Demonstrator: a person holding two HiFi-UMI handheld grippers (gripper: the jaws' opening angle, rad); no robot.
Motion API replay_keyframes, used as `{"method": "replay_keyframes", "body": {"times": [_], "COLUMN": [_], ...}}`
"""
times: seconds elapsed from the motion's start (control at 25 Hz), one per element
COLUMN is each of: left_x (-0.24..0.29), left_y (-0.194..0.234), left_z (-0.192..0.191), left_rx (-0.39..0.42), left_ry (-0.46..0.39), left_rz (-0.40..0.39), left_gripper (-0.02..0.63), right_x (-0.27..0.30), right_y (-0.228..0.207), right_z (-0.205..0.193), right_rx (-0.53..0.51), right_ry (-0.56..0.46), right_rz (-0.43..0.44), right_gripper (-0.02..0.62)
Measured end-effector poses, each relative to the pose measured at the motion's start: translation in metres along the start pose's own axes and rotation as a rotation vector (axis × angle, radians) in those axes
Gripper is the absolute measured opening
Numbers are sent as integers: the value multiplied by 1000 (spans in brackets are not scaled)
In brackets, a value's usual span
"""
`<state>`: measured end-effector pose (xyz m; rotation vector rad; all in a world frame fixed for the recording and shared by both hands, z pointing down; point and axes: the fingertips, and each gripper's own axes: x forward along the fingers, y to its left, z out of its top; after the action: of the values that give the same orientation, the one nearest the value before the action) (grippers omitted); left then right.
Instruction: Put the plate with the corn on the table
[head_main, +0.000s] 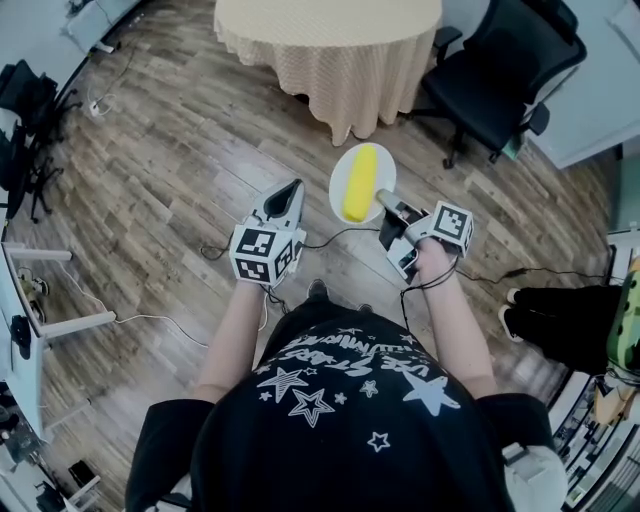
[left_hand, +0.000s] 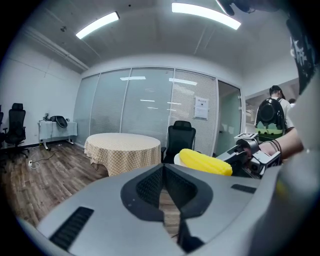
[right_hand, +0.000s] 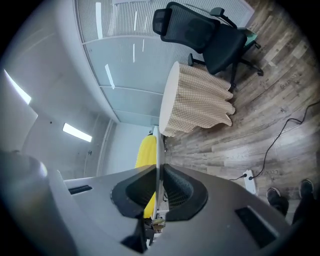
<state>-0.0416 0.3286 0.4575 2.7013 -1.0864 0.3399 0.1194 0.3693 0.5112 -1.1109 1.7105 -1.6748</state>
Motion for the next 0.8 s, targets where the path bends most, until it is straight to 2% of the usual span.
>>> {"method": "replay_keyframes", "body": {"times": [0.48, 0.8], "left_x": [-24, -21], "left_y": [55, 76], "left_z": [-1, -2], "left_rx": [1, -9], "left_ry": [-20, -17], "left_rz": [-31, -22], "left_gripper": [8, 8], "right_x": [37, 54], "right_y": [28, 27], "right_z": [-13, -12], "right_rx": [-12, -22], "right_ry": [-64, -49], "right_rz": [19, 1], "right_gripper": [40, 40]}}
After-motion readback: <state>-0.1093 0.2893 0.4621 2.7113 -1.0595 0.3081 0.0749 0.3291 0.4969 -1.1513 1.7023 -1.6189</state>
